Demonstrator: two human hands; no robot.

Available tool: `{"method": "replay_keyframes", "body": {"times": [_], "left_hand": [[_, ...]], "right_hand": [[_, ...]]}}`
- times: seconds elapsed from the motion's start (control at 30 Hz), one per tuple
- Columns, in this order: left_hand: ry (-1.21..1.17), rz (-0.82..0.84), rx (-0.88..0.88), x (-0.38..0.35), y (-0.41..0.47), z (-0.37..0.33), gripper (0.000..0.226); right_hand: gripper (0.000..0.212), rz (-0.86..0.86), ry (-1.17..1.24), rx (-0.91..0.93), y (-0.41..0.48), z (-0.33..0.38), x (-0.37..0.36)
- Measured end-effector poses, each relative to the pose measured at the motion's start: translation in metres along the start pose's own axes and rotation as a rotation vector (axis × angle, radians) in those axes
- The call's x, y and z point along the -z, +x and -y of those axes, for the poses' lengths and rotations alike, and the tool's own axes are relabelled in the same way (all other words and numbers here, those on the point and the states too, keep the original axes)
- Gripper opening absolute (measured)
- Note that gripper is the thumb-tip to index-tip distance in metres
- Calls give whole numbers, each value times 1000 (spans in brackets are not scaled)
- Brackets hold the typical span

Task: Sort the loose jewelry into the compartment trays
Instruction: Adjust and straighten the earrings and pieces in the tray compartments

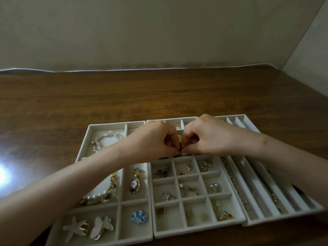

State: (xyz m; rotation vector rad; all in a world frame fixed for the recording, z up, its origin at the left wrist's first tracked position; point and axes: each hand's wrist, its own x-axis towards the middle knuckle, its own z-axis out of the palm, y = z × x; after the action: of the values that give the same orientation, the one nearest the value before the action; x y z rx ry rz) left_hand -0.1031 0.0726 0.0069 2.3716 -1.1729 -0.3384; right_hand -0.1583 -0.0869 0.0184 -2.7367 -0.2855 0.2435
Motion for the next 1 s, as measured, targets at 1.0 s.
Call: {"method": "replay_keyframes", "body": {"times": [1.0], "left_hand": [[-17, -1, -68, 24, 3, 11, 9]], "right_hand": [[28, 156, 200, 100, -9, -24, 24]]}}
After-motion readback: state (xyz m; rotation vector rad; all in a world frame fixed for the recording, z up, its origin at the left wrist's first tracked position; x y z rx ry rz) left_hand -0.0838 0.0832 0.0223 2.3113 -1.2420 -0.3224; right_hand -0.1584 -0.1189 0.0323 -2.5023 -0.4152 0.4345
